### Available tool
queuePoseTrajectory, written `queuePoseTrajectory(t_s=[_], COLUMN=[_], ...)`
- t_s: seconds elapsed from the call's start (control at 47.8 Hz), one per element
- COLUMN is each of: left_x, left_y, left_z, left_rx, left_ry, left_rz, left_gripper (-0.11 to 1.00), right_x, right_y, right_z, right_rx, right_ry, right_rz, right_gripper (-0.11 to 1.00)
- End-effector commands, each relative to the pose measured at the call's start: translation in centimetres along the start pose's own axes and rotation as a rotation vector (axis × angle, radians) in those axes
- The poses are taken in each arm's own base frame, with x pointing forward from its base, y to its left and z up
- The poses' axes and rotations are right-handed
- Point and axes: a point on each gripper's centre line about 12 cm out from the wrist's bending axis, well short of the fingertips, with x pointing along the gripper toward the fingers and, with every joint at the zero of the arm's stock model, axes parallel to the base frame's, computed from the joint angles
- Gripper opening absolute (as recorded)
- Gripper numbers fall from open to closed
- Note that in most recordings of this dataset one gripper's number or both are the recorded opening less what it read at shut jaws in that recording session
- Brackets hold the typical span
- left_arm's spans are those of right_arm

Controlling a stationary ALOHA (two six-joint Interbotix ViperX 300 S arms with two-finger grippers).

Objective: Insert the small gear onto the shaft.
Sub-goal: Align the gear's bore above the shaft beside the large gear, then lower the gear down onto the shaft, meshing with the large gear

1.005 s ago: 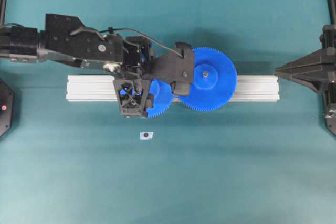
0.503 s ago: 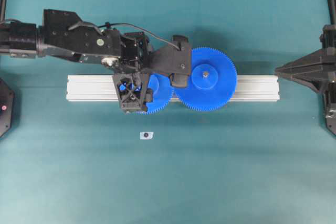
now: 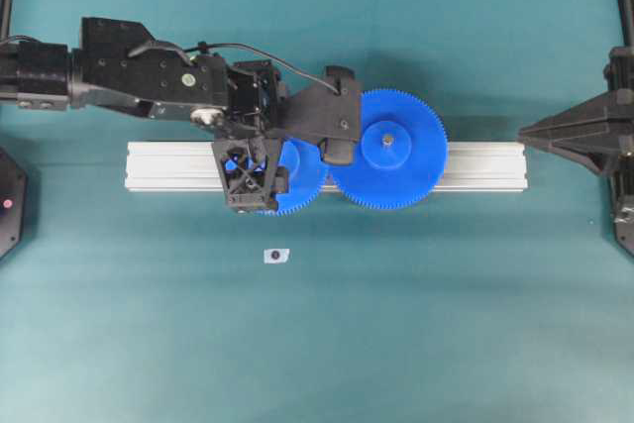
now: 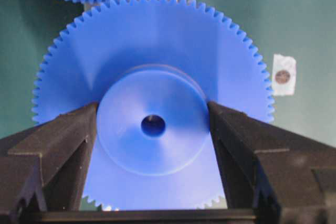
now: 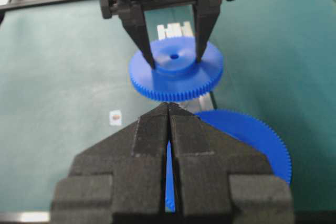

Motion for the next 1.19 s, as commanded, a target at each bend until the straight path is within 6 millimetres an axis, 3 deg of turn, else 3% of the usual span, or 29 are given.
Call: queuePoseTrajectory(t_s=[0.0,0.942,1.047,1.173], left_x=[-0.1,-0.3,-0.5,-0.5], left_y=[0.5,-0.3,-0.4,-0.7], left_z=[-0.4,-0.3,-0.2,-0.2], left_rx=[-0.005,0.011,0.013,0.021], left_ry=[0.024,0.032,0.026,0.027], left_rz=[0.005,-0.003,-0.003,-0.005], left_gripper=[0.69,0.70,0.81,0.81], right_x=[0.1,0.1,0.1,0.1], right_y=[0.0,0.0,0.0,0.0], right_z=[0.5,0.4,0.4,0.4], right_rx=[0.014,0.014,0.014,0.014], right_ry=[-0.012,-0.009,-0.009,-0.009], right_rz=[0.000,0.000,0.000,0.000], right_gripper=[0.03,0.03,0.03,0.03])
